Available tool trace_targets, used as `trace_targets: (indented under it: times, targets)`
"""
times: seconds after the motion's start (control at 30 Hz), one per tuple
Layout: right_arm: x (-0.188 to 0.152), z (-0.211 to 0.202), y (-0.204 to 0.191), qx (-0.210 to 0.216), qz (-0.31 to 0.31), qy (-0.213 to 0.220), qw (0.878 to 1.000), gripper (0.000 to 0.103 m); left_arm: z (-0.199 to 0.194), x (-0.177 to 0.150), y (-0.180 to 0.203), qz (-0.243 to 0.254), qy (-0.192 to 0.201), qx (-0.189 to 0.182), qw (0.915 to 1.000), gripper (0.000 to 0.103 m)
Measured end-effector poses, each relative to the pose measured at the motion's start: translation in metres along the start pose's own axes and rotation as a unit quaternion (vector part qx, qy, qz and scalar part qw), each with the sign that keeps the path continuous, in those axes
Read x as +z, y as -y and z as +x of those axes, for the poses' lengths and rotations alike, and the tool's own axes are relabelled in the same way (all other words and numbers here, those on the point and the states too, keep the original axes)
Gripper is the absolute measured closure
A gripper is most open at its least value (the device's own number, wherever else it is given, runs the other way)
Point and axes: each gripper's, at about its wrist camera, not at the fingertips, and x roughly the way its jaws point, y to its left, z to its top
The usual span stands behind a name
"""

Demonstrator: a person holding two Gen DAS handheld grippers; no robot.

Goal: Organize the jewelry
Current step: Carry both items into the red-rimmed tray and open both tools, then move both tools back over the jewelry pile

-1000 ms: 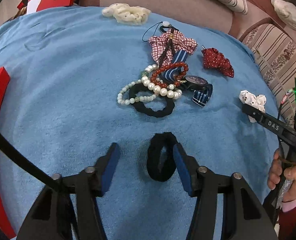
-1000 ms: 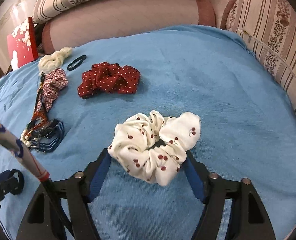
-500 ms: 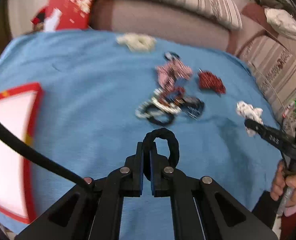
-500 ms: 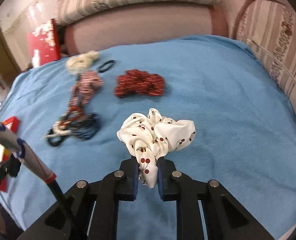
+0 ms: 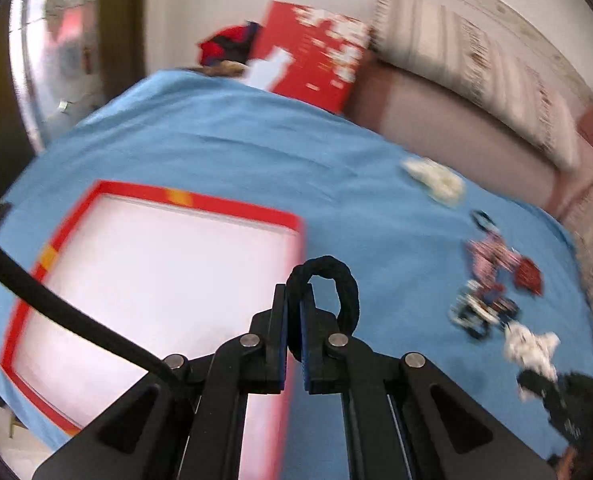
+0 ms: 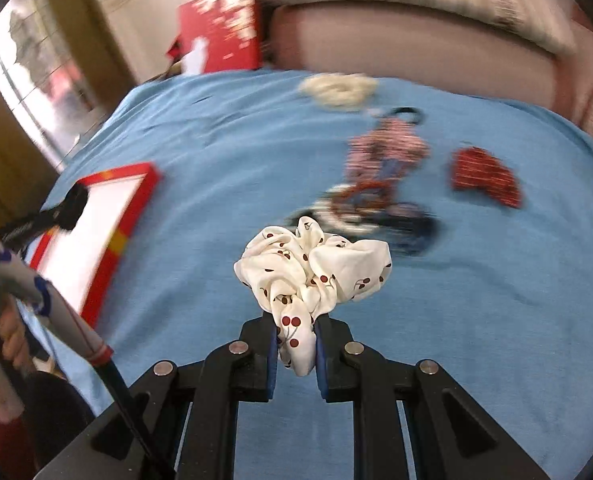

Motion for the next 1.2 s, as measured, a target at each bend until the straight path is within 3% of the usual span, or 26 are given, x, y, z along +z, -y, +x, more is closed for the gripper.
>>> trace_targets:
  times: [0.23,0.33,0.47,0.57,0.77,0.83,0.9,0.97,1.2]
  targets:
    - [0.045,0.052,-0.088,0.079,-0.005,-0.027,0.996,0.087,0.036,0.038,-0.086,-0.050,-0.002,0.051,0.9975,0.098]
    - [0.067,0.077,-0.128,0.096,-0.022,-0.030,0.995,0.087,0.045,0.041,-0.110,-0.067,-0.006,0.047,0.9966,0.098]
    - [0.087,0.109,-0.171,0.095,-0.053,-0.035,0.993,0.086,0.062,0.045,-0.138,-0.114,-0.024,0.001,0.9932,0.098]
    - [0.098,0.137,-0.197,0.086,-0.072,-0.039,0.993,0.086,0.072,0.049,-0.145,-0.118,-0.026,0.014,0.9925,0.098]
    - [0.108,0.171,-0.216,0.078,-0.083,-0.055,0.992,0.081,0.083,0.046,-0.157,-0.154,-0.040,0.018,0.9872,0.097]
    - [0.110,0.174,-0.218,0.076,-0.083,-0.055,0.992,0.078,0.083,0.046,-0.158,-0.157,-0.041,0.018,0.9867,0.086]
    - [0.111,0.174,-0.220,0.073,-0.084,-0.052,0.992,0.059,0.080,0.047,-0.157,-0.158,-0.035,0.021,0.9866,0.075]
    - [0.111,0.170,-0.223,0.069,-0.091,-0.045,0.992,0.052,0.076,0.048,-0.156,-0.159,-0.025,0.024,0.9867,0.069]
    - [0.105,0.137,-0.205,0.069,-0.096,-0.024,0.993,0.051,0.062,0.050,-0.153,-0.181,-0.009,0.015,0.9834,0.065]
